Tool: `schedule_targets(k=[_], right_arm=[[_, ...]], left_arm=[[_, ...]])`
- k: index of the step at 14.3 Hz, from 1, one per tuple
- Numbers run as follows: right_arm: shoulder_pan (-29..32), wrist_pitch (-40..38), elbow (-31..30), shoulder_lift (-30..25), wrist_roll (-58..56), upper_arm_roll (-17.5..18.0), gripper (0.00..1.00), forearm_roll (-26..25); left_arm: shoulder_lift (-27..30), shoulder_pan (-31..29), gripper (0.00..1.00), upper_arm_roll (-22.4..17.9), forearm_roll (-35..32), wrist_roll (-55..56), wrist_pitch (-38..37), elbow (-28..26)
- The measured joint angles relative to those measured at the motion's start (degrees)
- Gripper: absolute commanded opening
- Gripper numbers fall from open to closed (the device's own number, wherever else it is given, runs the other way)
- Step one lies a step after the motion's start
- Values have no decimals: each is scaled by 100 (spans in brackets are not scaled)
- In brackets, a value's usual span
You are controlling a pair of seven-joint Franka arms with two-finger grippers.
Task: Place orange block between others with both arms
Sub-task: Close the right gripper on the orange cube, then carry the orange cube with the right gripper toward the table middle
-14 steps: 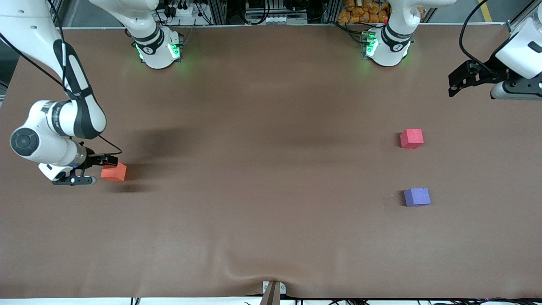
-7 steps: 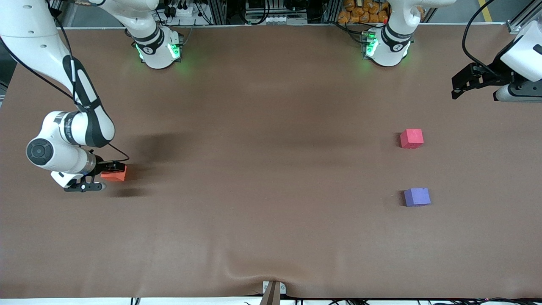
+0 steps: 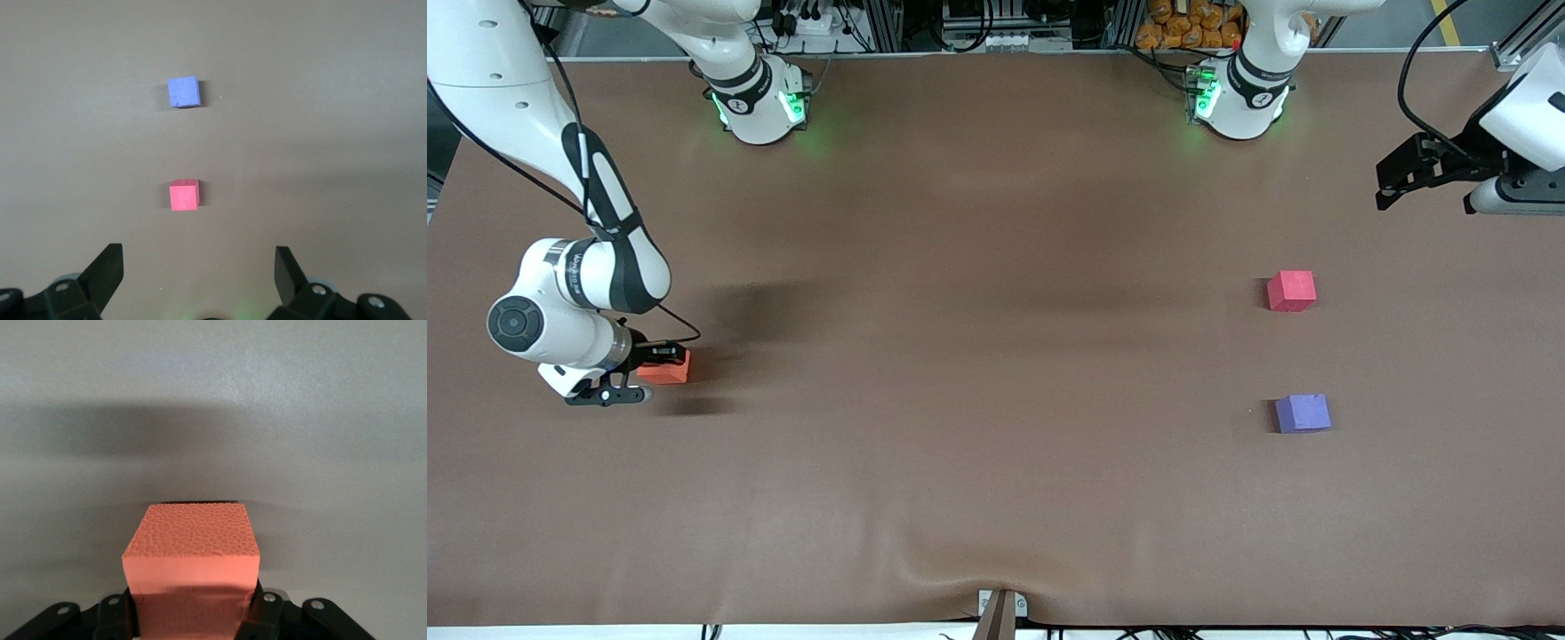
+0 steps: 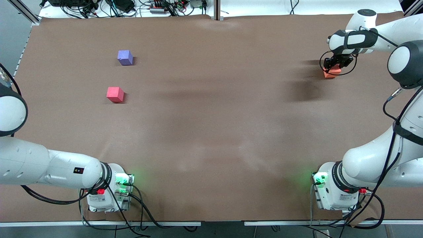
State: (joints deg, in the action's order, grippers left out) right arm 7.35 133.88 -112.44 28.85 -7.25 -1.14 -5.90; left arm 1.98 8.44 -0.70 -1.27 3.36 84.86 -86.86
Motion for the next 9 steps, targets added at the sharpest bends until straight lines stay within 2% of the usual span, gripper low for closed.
schedule_targets(k=[3,6,9], right_arm=[[-288,-463,136,-439,-17,160,0,0],[-841,-932,226,-982,20,521,0,19],[-1243,-1075,347,-1118,132,885,0,392]], left_arm=[[-1,4,100,5,0,0,34,0],[-3,10,100,9,0,0,40,-1],[-3,18,100,18,0,0,39,-7]])
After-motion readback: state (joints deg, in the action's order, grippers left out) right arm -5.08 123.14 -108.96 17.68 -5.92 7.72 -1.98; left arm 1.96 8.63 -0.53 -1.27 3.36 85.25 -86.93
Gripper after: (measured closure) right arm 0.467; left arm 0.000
